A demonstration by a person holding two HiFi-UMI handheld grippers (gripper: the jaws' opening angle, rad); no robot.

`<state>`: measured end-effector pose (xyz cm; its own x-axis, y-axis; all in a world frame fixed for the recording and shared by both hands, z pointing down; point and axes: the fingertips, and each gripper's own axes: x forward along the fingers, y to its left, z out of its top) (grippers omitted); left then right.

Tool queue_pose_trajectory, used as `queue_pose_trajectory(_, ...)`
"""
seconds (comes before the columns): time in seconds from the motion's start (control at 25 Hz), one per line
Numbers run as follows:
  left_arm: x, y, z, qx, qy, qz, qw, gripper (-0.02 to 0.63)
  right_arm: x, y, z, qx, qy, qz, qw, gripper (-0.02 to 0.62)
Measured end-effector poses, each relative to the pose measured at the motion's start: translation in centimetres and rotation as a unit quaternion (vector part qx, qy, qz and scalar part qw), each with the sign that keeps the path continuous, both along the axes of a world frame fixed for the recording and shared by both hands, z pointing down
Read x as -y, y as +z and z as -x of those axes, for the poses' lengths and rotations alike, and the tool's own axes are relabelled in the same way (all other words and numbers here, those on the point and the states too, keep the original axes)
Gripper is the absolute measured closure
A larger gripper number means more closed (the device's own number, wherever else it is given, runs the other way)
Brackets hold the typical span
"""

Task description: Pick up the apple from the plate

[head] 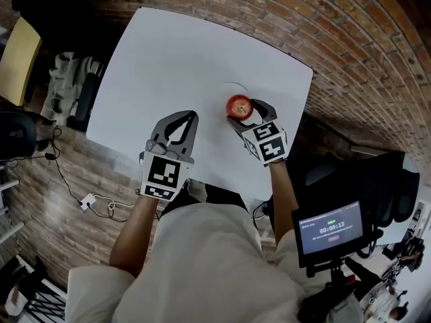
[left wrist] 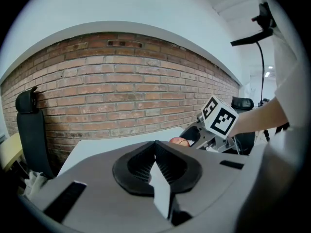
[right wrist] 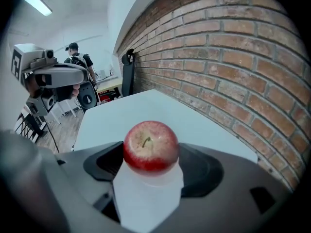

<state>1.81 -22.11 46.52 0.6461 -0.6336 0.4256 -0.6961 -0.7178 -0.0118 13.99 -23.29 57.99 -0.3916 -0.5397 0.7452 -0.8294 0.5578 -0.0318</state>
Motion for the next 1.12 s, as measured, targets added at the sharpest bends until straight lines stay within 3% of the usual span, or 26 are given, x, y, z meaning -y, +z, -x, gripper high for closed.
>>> queue_pose_trajectory(1.12,-3.2,-6.0,-0.3,-0.036,0.028,-0.064,0.9969,0.600,-5.9,-11.6,0.6,0.018,0.043,-0.110,0.993,0.239)
